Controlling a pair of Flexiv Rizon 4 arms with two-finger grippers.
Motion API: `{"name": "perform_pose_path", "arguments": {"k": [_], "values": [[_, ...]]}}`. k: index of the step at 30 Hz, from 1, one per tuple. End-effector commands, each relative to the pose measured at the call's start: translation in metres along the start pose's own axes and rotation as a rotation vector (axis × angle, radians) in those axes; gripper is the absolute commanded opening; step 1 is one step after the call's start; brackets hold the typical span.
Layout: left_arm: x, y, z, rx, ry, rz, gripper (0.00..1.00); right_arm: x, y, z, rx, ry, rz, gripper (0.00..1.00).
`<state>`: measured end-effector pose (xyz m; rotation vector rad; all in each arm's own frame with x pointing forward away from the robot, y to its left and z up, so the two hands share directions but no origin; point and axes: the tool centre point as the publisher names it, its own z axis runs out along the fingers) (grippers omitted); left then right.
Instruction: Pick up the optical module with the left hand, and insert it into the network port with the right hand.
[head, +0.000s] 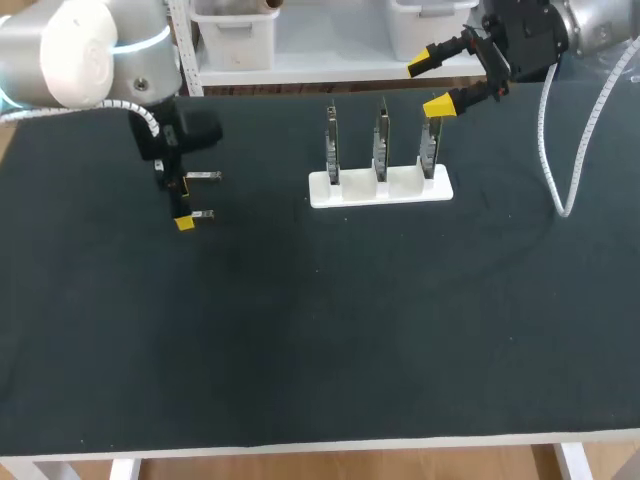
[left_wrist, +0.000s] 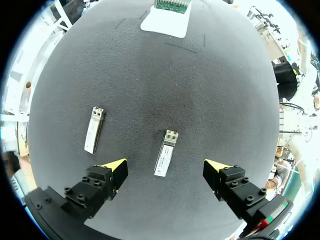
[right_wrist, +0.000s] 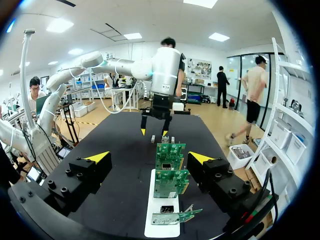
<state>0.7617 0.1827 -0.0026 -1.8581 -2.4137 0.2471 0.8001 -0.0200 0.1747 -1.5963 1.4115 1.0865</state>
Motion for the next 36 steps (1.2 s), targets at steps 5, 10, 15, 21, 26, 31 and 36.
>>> {"name": "perform_pose_path", "arguments": {"k": [5, 10, 15, 21, 26, 31, 36], "values": [[0.0, -0.001, 0.001, 0.011, -0.007, 0.004, 1.0, 0.0, 0.003, 0.0, 0.006, 0.001, -0.001, 1.0], [0.0, -0.001, 0.001, 0.011, -0.007, 0.004, 1.0, 0.0, 0.003, 0.0, 0.006, 0.001, -0.001, 1.0], [-0.002, -0.001, -0.001, -0.014, -0.004, 0.007, 1.0, 0.0, 0.003, 0.0, 0.006, 0.001, -0.001, 1.0], [-0.004, -0.002, -0.006, -0.116, 0.049, 0.012, 1.0, 0.0, 0.003, 0.0, 0.006, 0.001, -0.001, 1.0], [-0.001, -0.003, -0.004, -0.13, 0.079, 0.007, 1.0, 0.0, 0.003, 0.0, 0.006, 0.001, -0.001, 1.0], [0.003, -0.003, -0.003, -0.138, 0.081, -0.01, 1.0, 0.0, 0.003, 0.0, 0.006, 0.001, -0.001, 1.0], [0.008, -0.002, 0.004, -0.14, 0.078, -0.007, 1.0, 0.0, 0.003, 0.0, 0.006, 0.001, -0.001, 1.0]]}}
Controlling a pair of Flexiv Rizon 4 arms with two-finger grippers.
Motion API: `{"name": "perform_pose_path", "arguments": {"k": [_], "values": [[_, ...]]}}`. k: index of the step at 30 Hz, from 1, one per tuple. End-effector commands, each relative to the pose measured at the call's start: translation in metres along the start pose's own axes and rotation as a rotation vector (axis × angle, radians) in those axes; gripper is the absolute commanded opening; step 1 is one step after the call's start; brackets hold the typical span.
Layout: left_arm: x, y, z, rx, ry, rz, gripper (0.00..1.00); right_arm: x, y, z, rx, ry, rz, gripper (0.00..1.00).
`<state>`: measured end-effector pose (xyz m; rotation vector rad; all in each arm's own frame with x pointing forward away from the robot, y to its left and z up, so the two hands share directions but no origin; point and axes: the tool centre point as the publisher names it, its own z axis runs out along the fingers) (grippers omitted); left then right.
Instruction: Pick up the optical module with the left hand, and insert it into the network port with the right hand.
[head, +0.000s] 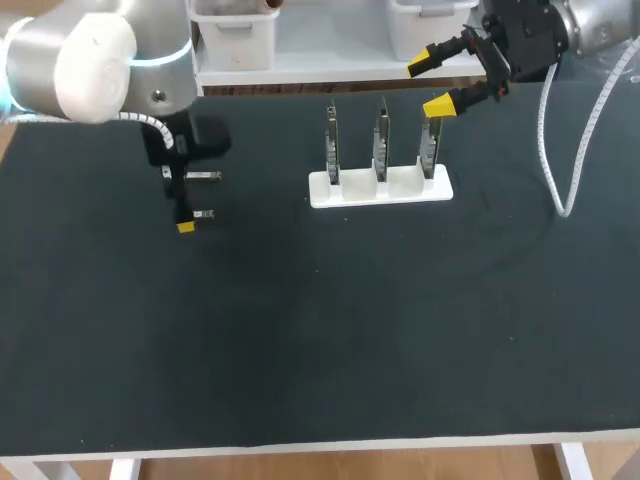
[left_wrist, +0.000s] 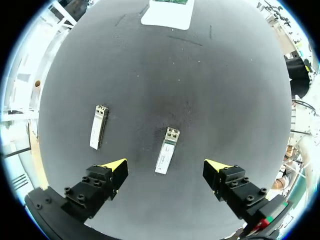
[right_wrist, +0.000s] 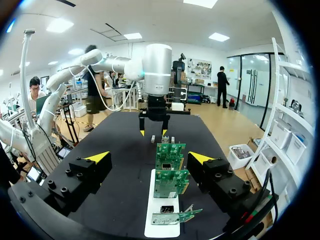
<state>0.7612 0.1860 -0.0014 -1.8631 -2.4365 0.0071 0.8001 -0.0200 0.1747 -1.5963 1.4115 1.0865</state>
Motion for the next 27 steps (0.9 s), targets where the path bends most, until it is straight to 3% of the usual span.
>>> {"name": "perform_pose_path", "arguments": {"k": [1, 27], "values": [[0.005, -0.003, 0.007, -0.011, -0.015, 0.01, 1.0, 0.0, 0.003, 0.0, 0.006, 0.001, -0.001, 1.0], [0.002, 0.014, 0.016, -0.002, -0.006, 0.058, 1.0, 0.0, 0.003, 0.0, 0.006, 0.001, -0.001, 1.0]]}}
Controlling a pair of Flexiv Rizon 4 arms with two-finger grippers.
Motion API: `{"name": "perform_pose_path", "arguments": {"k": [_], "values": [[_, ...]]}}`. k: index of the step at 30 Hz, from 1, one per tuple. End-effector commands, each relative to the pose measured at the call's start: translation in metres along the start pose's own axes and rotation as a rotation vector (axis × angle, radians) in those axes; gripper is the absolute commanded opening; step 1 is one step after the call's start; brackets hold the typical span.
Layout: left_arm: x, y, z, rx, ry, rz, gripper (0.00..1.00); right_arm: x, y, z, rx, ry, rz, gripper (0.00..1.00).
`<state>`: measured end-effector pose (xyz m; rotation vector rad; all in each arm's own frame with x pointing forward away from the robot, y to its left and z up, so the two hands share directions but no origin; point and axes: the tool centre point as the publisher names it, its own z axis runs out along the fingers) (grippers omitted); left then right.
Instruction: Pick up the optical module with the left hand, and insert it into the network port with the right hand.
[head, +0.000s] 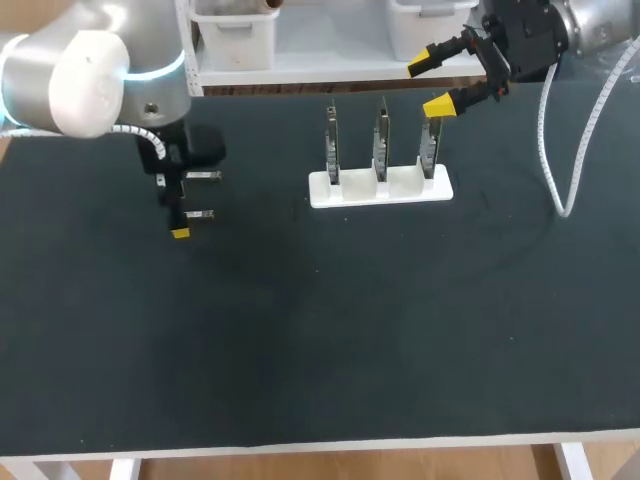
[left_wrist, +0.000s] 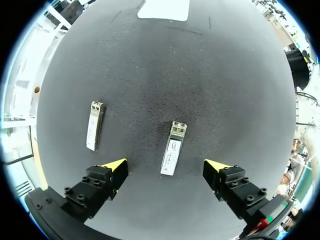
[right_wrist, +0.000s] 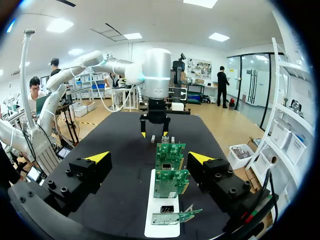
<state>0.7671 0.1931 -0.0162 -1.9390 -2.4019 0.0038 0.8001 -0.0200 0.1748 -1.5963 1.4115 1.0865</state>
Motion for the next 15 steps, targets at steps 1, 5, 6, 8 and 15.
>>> {"name": "perform_pose_path", "arguments": {"k": [1, 5, 6, 8, 15], "values": [[-0.0027, 0.006, 0.0011, 0.017, 0.003, 0.007, 1.0, -0.0004, 0.0026, 0.0003, 0.006, 0.001, -0.001, 1.0], [-0.0033, 0.006, 0.0013, 0.027, -0.008, 0.016, 1.0, -0.0004, 0.0026, 0.0003, 0.006, 0.001, -0.001, 1.0], [-0.0037, 0.0057, 0.0013, 0.032, -0.005, 0.015, 1.0, -0.0004, 0.0026, 0.0003, 0.006, 0.001, -0.001, 1.0], [-0.0041, 0.0049, 0.0017, 0.043, -0.015, 0.031, 1.0, -0.0004, 0.0026, 0.0003, 0.006, 0.001, -0.001, 1.0], [-0.0046, 0.0036, 0.0018, 0.047, -0.007, 0.034, 1.0, -0.0004, 0.0026, 0.0003, 0.006, 0.001, -0.001, 1.0]]}}
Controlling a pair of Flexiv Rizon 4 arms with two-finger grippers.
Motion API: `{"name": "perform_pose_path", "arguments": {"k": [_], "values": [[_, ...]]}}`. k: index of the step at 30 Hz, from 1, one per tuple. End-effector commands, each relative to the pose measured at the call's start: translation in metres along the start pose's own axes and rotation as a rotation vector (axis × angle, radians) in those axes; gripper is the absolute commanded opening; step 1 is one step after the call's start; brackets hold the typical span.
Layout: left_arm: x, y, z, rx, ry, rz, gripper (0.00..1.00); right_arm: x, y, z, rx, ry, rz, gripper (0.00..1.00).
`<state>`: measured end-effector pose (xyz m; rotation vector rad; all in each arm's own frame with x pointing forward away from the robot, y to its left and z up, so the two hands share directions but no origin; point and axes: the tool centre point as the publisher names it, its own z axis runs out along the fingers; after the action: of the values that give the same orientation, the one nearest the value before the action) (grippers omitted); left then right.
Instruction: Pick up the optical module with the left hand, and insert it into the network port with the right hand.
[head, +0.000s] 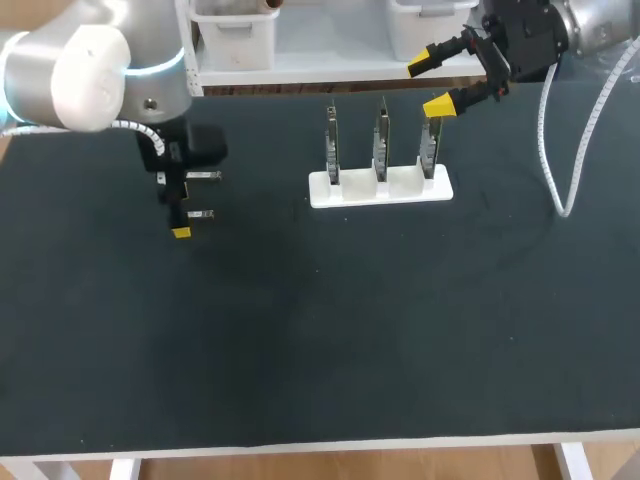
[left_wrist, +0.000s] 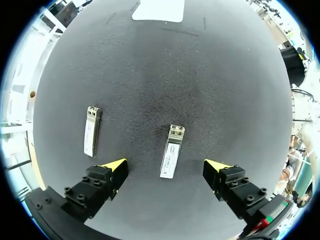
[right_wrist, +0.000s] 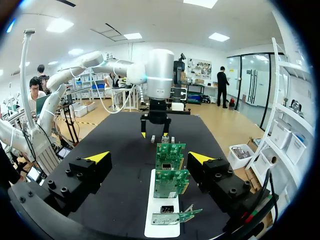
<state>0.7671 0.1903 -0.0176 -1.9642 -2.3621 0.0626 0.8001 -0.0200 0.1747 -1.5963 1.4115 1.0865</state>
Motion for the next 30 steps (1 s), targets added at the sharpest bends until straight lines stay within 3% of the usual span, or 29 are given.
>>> {"name": "perform_pose_path", "arguments": {"k": [1, 8, 9, 10, 11, 12, 30], "values": [[-0.0017, 0.0043, 0.0004, 0.009, 0.005, 0.003, 1.0, -0.0004, 0.0026, 0.0002, 0.006, 0.001, -0.001, 1.0], [-0.0017, 0.0043, 0.0004, 0.009, 0.005, 0.003, 1.0, -0.0004, 0.0026, 0.0002, 0.006, 0.001, -0.001, 1.0], [-0.0017, 0.0043, 0.0004, 0.009, 0.005, 0.003, 0.92, -0.0004, 0.0026, 0.0002, 0.006, 0.001, -0.001, 1.0], [-0.0017, 0.0043, 0.0004, 0.009, 0.005, 0.003, 0.44, -0.0004, 0.0026, 0.0002, 0.006, 0.001, -0.001, 1.0], [-0.0017, 0.0043, 0.0004, 0.009, 0.005, 0.003, 0.13, -0.0004, 0.0026, 0.0002, 0.006, 0.001, -0.001, 1.0], [-0.0017, 0.0043, 0.0004, 0.009, 0.005, 0.003, 0.0, -0.0004, 0.0026, 0.0002, 0.006, 0.001, -0.001, 1.0], [-0.0017, 0.0043, 0.0004, 0.009, 0.005, 0.003, 0.0, -0.0004, 0.0026, 0.0002, 0.006, 0.001, -0.001, 1.0]]}}
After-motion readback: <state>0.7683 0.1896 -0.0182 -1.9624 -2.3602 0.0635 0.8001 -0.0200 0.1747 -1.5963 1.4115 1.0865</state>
